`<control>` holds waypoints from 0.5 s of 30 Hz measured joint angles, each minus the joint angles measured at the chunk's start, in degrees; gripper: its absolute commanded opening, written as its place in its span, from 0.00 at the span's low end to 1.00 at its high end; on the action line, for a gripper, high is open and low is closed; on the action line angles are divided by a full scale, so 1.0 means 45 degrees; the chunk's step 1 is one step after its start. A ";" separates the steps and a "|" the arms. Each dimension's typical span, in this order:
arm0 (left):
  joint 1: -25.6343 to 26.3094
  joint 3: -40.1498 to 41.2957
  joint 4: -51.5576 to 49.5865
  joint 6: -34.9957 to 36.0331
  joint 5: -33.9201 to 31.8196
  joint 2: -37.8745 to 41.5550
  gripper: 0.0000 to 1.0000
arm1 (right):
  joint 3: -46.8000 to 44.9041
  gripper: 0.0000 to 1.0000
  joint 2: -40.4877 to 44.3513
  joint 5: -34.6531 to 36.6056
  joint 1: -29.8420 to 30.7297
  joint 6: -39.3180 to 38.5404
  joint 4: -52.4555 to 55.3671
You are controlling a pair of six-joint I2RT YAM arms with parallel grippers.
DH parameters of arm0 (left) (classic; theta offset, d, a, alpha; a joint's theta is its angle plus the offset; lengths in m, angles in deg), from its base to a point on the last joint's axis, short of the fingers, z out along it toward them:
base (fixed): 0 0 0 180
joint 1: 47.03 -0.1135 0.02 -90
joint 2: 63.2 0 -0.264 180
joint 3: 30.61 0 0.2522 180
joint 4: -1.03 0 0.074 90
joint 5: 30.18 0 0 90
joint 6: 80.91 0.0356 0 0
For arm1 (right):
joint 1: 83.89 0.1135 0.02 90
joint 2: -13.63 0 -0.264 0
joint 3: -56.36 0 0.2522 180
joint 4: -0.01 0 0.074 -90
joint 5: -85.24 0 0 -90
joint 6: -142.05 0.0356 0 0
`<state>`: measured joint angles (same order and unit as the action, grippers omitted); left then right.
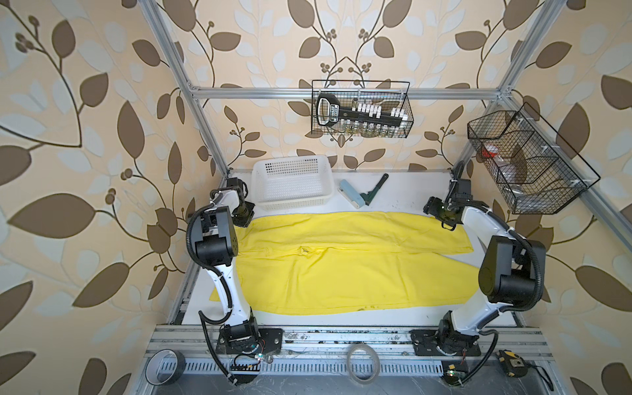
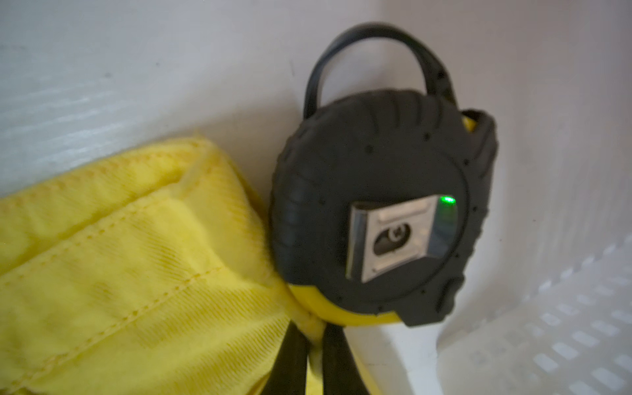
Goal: Fold and stack the trousers
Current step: Fold the trousers at the bottom-center of the table.
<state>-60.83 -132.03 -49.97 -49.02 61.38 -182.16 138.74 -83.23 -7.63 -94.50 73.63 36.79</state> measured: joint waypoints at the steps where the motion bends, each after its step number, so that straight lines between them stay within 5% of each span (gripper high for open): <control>1: 0.0000 0.0015 -0.0005 0.0010 0.0015 0.0000 0.00 | 0.0005 0.76 -0.0005 -0.0010 0.0005 0.0000 0.0005; 8: 0.0000 0.0160 -0.0092 0.0413 -0.0015 0.0393 0.00 | 0.0699 0.76 -0.0457 -0.0029 0.0049 0.0053 0.0063; 15: 0.0005 0.1734 -0.0015 0.0733 0.0049 0.2919 0.00 | 0.2307 0.76 -0.2244 0.0321 0.0287 0.0996 0.0015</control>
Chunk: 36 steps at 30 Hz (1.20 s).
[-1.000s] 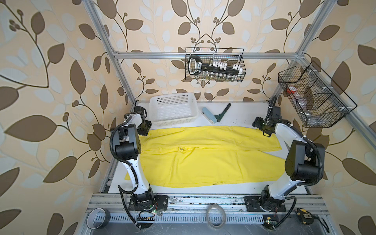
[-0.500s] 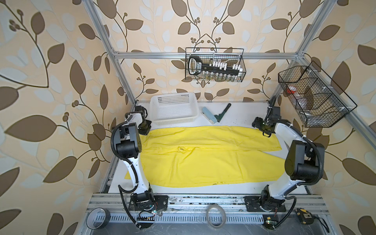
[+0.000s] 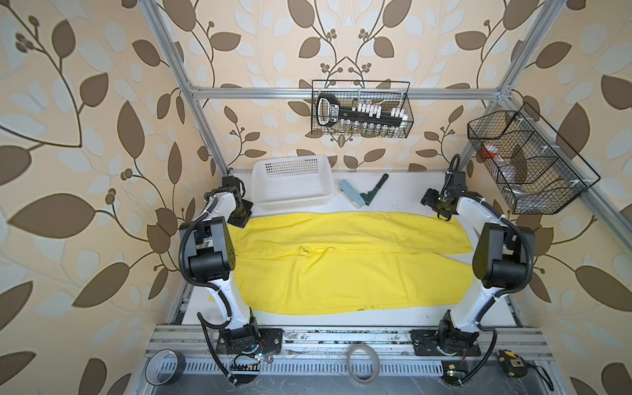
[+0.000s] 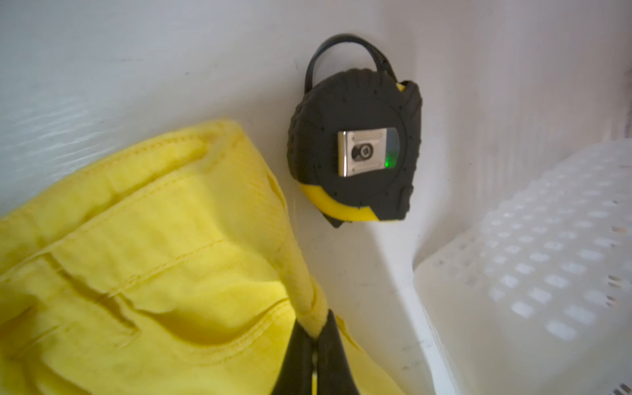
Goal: Fold and stack the trousers
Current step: Fold the trousers at the bottom-center of the table.
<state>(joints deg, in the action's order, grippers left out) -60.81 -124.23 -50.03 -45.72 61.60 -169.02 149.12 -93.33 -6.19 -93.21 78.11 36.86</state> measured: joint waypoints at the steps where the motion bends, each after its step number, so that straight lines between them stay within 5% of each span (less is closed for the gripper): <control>1: 0.0000 0.0233 0.0015 0.0073 0.0034 0.0350 0.00 | 0.0267 0.76 -0.0340 0.0107 0.0087 0.0204 0.0083; 20: 0.0000 0.2433 -0.0243 0.1078 0.0374 0.4065 0.00 | 0.2220 0.61 -0.3143 0.3400 0.1156 0.2667 0.2302; 33: 0.0000 0.2817 -0.0423 0.1545 0.0374 0.4527 0.00 | 0.2526 0.04 -0.3623 0.3793 0.1311 0.2599 0.2361; 36: -0.0005 0.2793 -0.0447 0.1608 0.0374 0.4527 0.00 | 0.2783 0.00 -0.3614 0.3653 0.1307 0.2535 0.2390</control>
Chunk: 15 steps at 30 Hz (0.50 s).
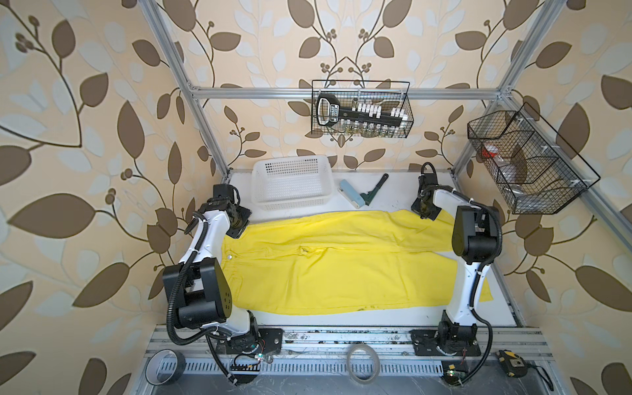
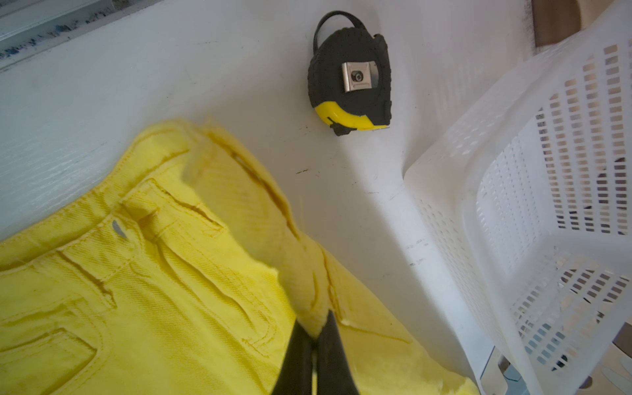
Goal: Fold and stack the trousers
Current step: Fold the trousers at the bottom-center of the table.
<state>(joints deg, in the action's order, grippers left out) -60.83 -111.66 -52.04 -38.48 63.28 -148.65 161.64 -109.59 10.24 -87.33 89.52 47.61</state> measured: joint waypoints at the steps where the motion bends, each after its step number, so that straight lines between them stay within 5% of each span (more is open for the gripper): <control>1: 0.0005 -0.0039 -0.0019 0.0034 0.0000 0.0000 0.00 | 0.0121 0.00 0.0029 -0.0053 -0.0034 -0.0005 0.0000; 15: 0.0000 -0.1360 -0.0447 0.0369 0.0083 -0.0005 0.00 | -0.0287 0.00 0.3929 -0.1039 -0.1190 -0.0238 -0.0602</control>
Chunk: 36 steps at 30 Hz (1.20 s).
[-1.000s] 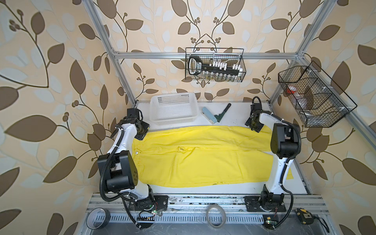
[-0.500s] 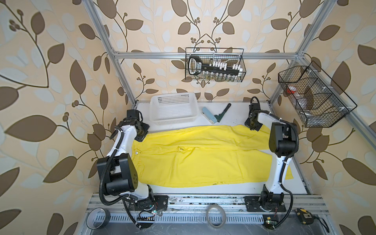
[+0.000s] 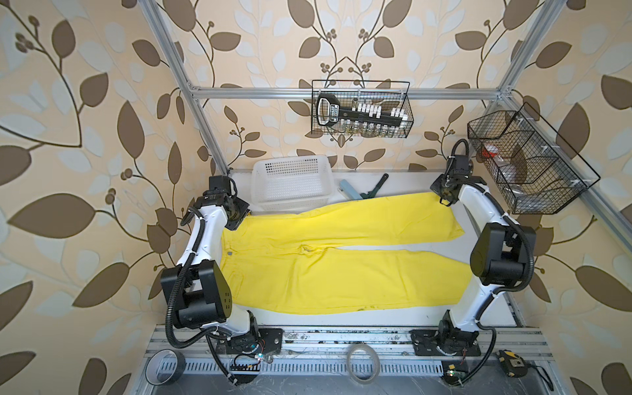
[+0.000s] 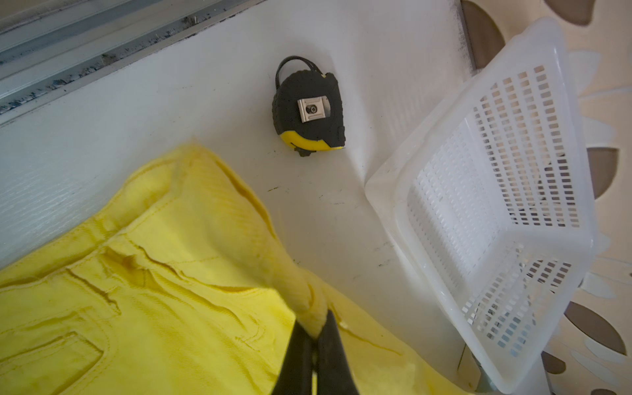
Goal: Fold and stack the trousers
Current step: Fold the trousers at the bottom-center of the table.
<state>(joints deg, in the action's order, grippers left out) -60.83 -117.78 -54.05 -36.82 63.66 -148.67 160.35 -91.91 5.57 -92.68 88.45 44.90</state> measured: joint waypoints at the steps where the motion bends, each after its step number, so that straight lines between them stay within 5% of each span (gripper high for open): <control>1: 0.0005 -0.0019 -0.0058 0.0015 0.0044 0.0000 0.00 | -0.0228 0.00 0.0267 -0.0175 -0.0068 0.0005 -0.0097; 22: 0.0063 0.1734 -0.1846 0.0175 -0.1321 0.4119 0.00 | -0.7349 0.00 0.7684 -0.2589 -0.2385 0.0631 -0.0398; 36: 0.0049 0.1826 -0.2623 0.0180 -0.2011 0.5984 0.00 | -0.8777 0.00 1.1264 -0.2331 -0.3934 0.1909 0.1146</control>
<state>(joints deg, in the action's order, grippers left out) -60.61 -109.56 -65.86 -36.01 54.61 -121.75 120.86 -41.22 -4.92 -110.39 97.04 50.06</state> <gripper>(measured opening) 0.045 0.047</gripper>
